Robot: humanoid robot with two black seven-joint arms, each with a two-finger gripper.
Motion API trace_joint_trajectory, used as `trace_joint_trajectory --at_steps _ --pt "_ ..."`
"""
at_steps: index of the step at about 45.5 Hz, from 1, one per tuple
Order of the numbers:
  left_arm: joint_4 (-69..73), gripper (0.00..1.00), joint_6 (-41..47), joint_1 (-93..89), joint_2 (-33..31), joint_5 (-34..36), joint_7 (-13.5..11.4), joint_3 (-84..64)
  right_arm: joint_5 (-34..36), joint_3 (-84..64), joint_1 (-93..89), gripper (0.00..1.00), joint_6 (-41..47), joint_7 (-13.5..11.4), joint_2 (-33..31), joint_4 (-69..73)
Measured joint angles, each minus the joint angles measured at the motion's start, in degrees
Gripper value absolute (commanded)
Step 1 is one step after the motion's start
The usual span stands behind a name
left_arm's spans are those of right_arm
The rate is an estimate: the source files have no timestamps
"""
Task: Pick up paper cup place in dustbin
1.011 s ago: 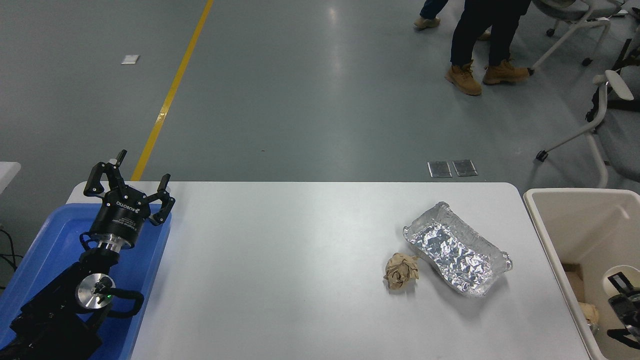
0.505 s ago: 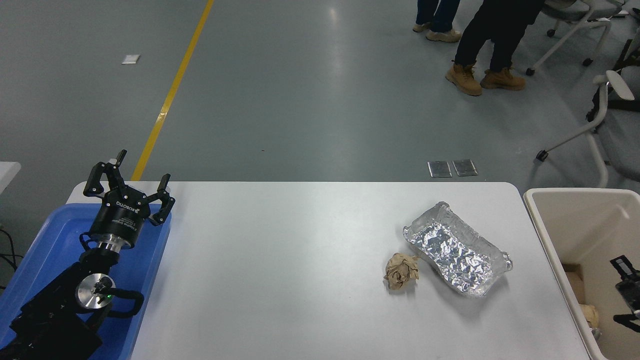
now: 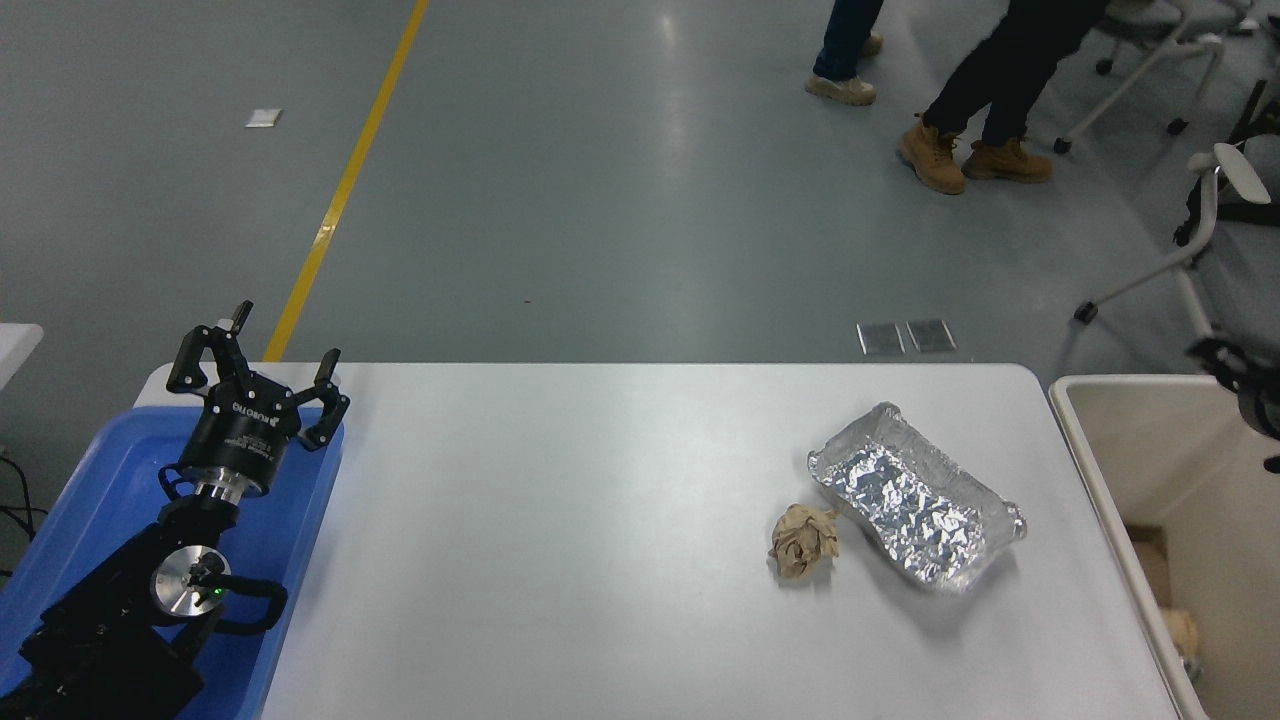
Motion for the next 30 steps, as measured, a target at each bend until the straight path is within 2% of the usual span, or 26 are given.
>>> trace_joint_trajectory --at_steps 13,30 --pt "0.0 0.98 0.0 0.0 0.0 0.0 0.1 0.0 -0.1 -8.0 21.7 1.00 7.1 -0.2 3.1 19.6" --pt "0.0 0.98 0.0 0.0 0.0 0.0 0.1 0.0 -0.1 -14.2 44.7 1.00 17.3 -0.4 4.1 41.9"
